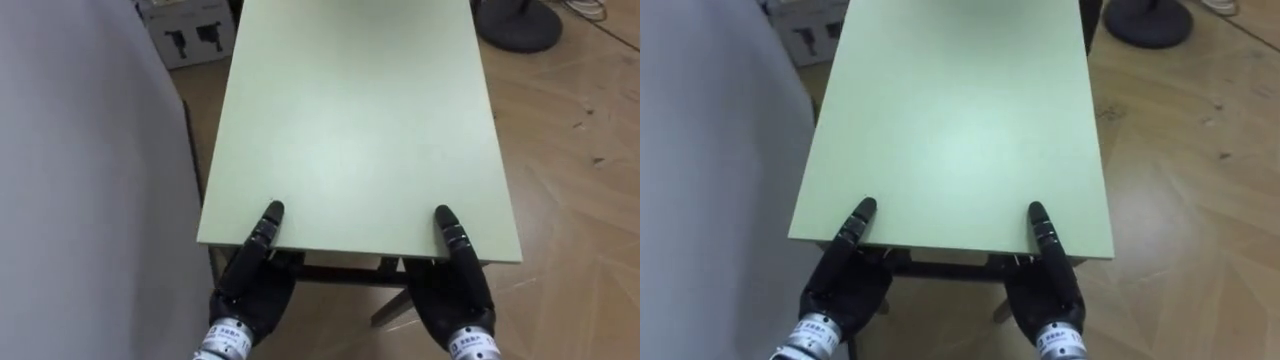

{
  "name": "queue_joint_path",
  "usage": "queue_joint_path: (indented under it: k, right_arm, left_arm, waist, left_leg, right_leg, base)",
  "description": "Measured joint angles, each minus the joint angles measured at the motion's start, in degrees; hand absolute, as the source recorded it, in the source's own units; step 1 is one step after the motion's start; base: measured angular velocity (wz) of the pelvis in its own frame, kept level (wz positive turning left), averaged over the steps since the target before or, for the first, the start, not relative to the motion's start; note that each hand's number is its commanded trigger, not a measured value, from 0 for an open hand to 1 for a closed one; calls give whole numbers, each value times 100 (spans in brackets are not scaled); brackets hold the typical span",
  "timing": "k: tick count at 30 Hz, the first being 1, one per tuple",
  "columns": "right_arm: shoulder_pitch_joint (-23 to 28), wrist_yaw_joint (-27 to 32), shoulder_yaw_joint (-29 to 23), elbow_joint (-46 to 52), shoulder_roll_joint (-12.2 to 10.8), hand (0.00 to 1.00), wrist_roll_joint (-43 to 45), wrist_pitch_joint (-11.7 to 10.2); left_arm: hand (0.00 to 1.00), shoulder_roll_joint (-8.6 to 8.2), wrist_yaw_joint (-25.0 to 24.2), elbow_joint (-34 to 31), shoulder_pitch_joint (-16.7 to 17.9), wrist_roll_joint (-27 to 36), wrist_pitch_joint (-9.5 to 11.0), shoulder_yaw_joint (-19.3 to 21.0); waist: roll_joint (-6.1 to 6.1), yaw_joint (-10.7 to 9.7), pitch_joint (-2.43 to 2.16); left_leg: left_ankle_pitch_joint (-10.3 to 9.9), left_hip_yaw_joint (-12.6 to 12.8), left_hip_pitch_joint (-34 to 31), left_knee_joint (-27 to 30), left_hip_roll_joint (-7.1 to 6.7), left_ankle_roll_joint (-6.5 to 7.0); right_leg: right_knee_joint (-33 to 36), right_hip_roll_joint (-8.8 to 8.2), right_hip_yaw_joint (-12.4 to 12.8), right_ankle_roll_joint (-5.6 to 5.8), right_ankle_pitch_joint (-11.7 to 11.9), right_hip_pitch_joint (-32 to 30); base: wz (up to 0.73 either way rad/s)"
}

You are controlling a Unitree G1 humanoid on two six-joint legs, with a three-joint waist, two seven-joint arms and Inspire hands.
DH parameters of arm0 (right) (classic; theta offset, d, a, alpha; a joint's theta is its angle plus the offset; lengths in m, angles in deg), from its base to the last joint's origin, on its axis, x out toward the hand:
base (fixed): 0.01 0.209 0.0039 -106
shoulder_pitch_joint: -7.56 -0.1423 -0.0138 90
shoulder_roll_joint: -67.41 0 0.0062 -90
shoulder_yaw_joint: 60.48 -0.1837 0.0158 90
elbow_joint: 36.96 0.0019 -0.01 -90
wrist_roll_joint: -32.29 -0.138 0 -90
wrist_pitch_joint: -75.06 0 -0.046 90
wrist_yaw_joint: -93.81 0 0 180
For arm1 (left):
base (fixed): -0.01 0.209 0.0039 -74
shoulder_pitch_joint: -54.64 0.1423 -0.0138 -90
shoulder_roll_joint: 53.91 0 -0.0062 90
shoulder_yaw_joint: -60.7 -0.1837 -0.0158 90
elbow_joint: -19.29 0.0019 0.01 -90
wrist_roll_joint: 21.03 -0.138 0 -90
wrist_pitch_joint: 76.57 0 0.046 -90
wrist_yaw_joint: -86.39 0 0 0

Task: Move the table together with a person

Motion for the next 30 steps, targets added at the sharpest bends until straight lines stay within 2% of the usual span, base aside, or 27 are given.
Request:
queue_joint_path:
  k: [1,2,4,5,6,7,8,9,10,11,12,13,14,17,18,19,20,22,23,24,25,30]
  right_arm:
    - [-1,0,21,2,-6,100,-2,-47]
    - [-1,0,23,2,-14,100,-2,-51]
    - [-23,2,18,0,-20,100,65,-47]
    - [-54,4,5,3,-14,100,86,-41]
    - [-37,4,6,4,-60,100,81,-39]
    - [-31,5,6,4,-68,100,70,-37]
    - [-47,10,-7,8,-79,100,82,-18]
    - [-50,20,-62,15,-78,100,152,3]
    - [-52,22,-85,19,-90,100,208,10]
    - [-53,22,-124,35,-80,100,257,33]
    - [-59,22,-168,36,-71,100,264,64]
    - [-59,22,-182,36,-59,100,254,78]
    - [-59,25,-181,36,-58,100,245,82]
    - [-37,53,-184,30,-26,100,241,88]
    - [-26,78,-189,28,-4,100,239,98]
    - [-24,90,-191,28,5,100,240,127]
    - [-30,93,-193,30,21,100,236,167]
    - [-31,93,-193,30,38,100,239,174]
    - [-31,93,-193,30,35,100,278,175]
    - [-16,96,-203,26,67,100,300,175]
    - [-18,102,-203,25,112,100,297,198]
    - [-28,114,-201,35,150,100,317,205]
  left_arm:
    - [100,-1,0,0,-13,-5,0,1]
    - [100,0,0,0,-15,-5,0,5]
    - [100,-1,1,0,6,2,0,18]
    - [100,-16,-3,-6,4,5,1,28]
    - [100,-26,-2,-4,7,4,0,25]
    - [100,-20,-2,-4,6,4,-1,23]
    - [100,-62,-1,8,6,-1,-7,55]
    - [100,-201,6,44,8,-60,-6,121]
    - [100,-240,27,47,3,-96,-10,146]
    - [100,-299,37,51,5,-135,-27,171]
    - [100,-326,36,50,5,-144,-32,167]
    - [100,-326,34,51,5,-144,-35,145]
    - [100,-328,34,52,11,-143,-35,145]
    - [100,-331,8,94,21,-136,-52,130]
    - [100,-331,9,113,27,-136,-68,115]
    - [100,-329,10,120,33,-134,-68,115]
    - [100,-307,10,120,35,-101,-68,113]
    - [100,-262,12,124,36,-7,-69,74]
    - [100,-244,12,138,37,21,-74,70]
    - [100,-266,12,185,43,35,-105,66]
    - [100,-252,12,202,53,50,-178,67]
    - [100,-250,13,202,79,62,-202,68]
  waist:
    - [2,1,-1]
    - [-1,24,-2]
    - [-13,59,-8]
    - [-25,1,-3]
    - [-9,-68,-2]
    - [-1,-54,0]
    - [74,0,9]
    - [121,-14,0]
    - [117,-51,-1]
    - [114,-135,-2]
    - [106,-132,-4]
    - [107,-99,-4]
    - [107,-76,-4]
    - [110,-95,-1]
    - [113,-125,2]
    - [113,-138,2]
    - [115,-146,2]
    - [116,-201,3]
    - [101,-310,-1]
    - [139,-424,-17]
    - [177,-367,-36]
    - [139,-175,-35]
  left_leg:
    - [35,390,-5,-109,118,4]
    - [53,455,2,-172,133,-20]
    - [167,462,77,-377,93,-237]
    - [64,758,40,-262,203,-449]
    - [-450,1443,-23,493,637,-314]
    - [-701,1586,-28,824,843,-282]
    - [-964,1538,-86,1094,1006,-251]
    - [-1038,1447,-64,1007,915,-18]
    - [-998,1381,-61,935,824,23]
    - [-902,1350,-31,770,684,80]
    - [-860,1348,-21,687,602,106]
    - [-857,1359,-16,679,556,111]
    - [-857,1370,-13,674,545,111]
    - [-901,1278,-18,760,488,140]
    - [-943,1196,9,830,480,142]
    - [-962,1141,23,849,479,138]
    - [-982,1062,19,852,470,127]
    - [-992,952,23,855,414,141]
    - [-976,891,24,876,334,92]
    - [-982,792,45,920,291,22]
    - [-960,791,92,846,338,-31]
    - [-850,806,192,596,498,-94]
  right_leg:
    - [-52,-23,-146,-7,16,24]
    - [-93,-31,-192,-9,17,21]
    - [-243,-82,-367,-9,95,36]
    - [-327,-140,-526,2,149,75]
    - [-283,-145,-759,31,132,161]
    - [-192,-147,-768,46,73,172]
    - [133,-144,-729,92,-69,164]
    - [393,-203,-684,135,-164,68]
    - [546,-258,-619,156,-209,-16]
    - [834,-393,-321,160,-253,-240]
    - [1053,-446,74,162,-285,-406]
    - [1233,-463,307,171,-301,-483]
    - [1315,-482,367,175,-304,-490]
    - [2151,-662,462,173,-271,-793]
    - [2603,-679,763,188,-190,-1030]
    - [2739,-672,942,225,-238,-1130]
    - [2717,-628,1185,234,-351,-1342]
    - [2253,-645,1317,213,-366,-1585]
    - [1749,-659,1387,200,-201,-1649]
    - [1612,-626,1447,217,-23,-1624]
    - [1471,-549,1424,194,3,-1554]
    - [937,-319,1360,106,236,-1295]
  base:
    - [63]
    - [40]
    - [23]
    - [52]
    - [53]
    - [34]
    - [14]
    - [20]
    - [39]
    - [35]
    - [27]
    - [7]
    - [4]
    - [22]
    - [22]
    - [24]
    - [25]
    - [41]
    - [68]
    - [56]
    - [24]
    - [-7]
